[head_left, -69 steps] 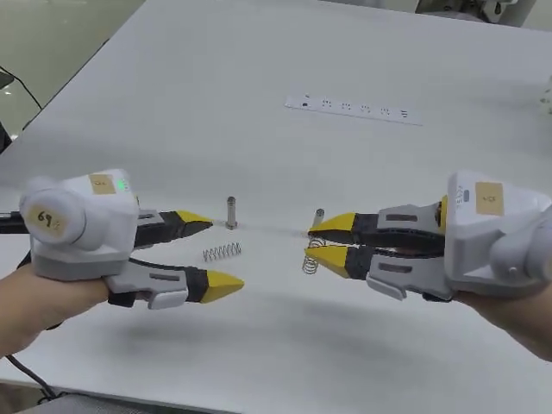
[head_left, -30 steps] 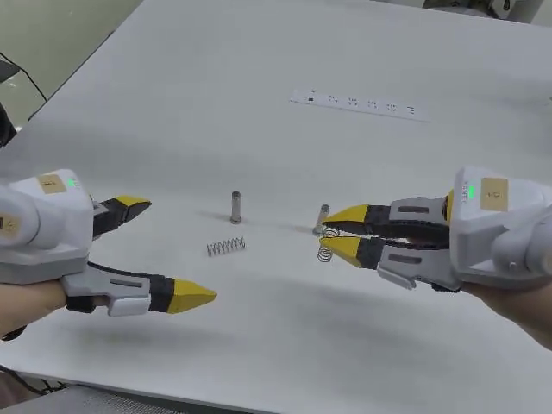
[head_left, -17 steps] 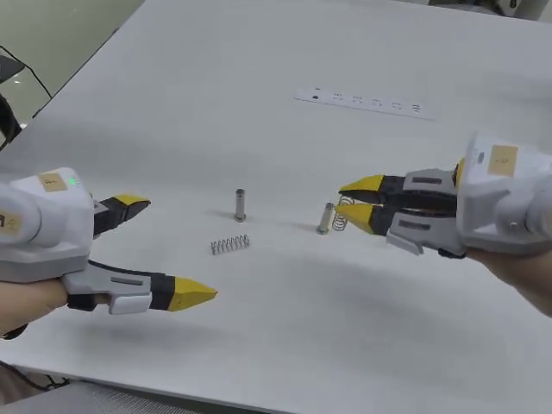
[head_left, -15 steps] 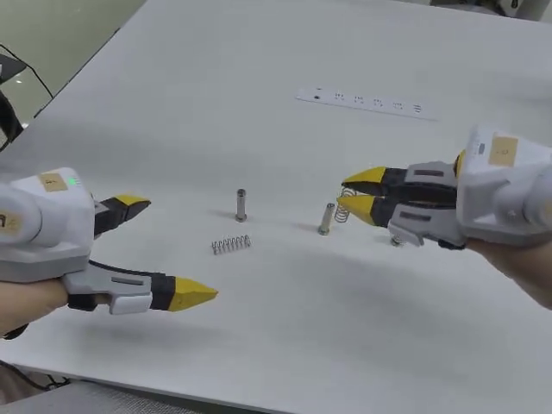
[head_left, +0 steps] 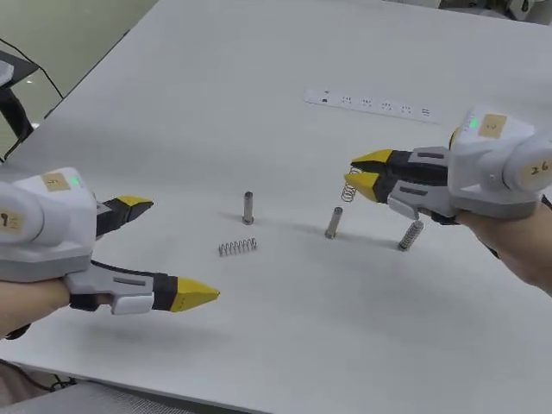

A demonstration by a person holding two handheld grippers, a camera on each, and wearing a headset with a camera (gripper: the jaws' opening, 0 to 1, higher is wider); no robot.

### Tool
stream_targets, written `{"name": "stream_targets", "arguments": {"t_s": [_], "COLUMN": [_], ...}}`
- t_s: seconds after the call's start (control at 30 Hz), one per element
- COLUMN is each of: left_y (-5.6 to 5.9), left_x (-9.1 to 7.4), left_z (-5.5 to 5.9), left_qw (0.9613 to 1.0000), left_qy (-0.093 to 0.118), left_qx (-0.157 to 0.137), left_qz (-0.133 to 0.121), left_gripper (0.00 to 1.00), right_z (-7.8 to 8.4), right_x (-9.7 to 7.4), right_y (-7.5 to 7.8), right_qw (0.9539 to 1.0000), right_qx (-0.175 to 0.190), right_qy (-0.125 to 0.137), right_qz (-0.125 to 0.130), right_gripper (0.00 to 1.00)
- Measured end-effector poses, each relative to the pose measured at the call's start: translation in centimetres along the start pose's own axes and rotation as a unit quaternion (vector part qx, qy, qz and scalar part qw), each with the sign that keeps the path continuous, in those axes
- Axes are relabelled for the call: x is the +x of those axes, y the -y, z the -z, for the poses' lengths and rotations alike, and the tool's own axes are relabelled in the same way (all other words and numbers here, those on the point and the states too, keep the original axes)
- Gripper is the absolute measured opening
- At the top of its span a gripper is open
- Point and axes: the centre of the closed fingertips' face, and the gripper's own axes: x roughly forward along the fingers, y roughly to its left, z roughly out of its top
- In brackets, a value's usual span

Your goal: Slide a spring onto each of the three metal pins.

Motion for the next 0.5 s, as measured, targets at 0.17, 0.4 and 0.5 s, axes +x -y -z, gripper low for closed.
{"name": "stream_targets", "arguments": {"t_s": [0.17,0.4,0.5], "left_y": [-0.10,-0.03,-0.13], "left_x": [-0.10,-0.15,-0.24], "left_z": [-0.06,0.04,-0.01], "left_qw": [1.0000,1.0000,1.0000], "left_qy": [0.000,-0.003,-0.003], "left_qx": [-0.002,-0.002,-0.002], "left_qz": [-0.001,0.003,0.002], "left_gripper": [0.98,0.98,0.98], "right_z": [0.61,0.83,1.09], "right_x": [0.40,0.90,1.04], "right_y": [-0.06,-0.09,-0.06], "right_qw": [1.0000,0.9999,0.9998], "right_qx": [0.003,0.007,0.006], "right_qy": [-0.008,-0.012,-0.017], "right_qz": [-0.002,-0.004,-0.006], "right_gripper": [0.07,0.07,0.07]}}
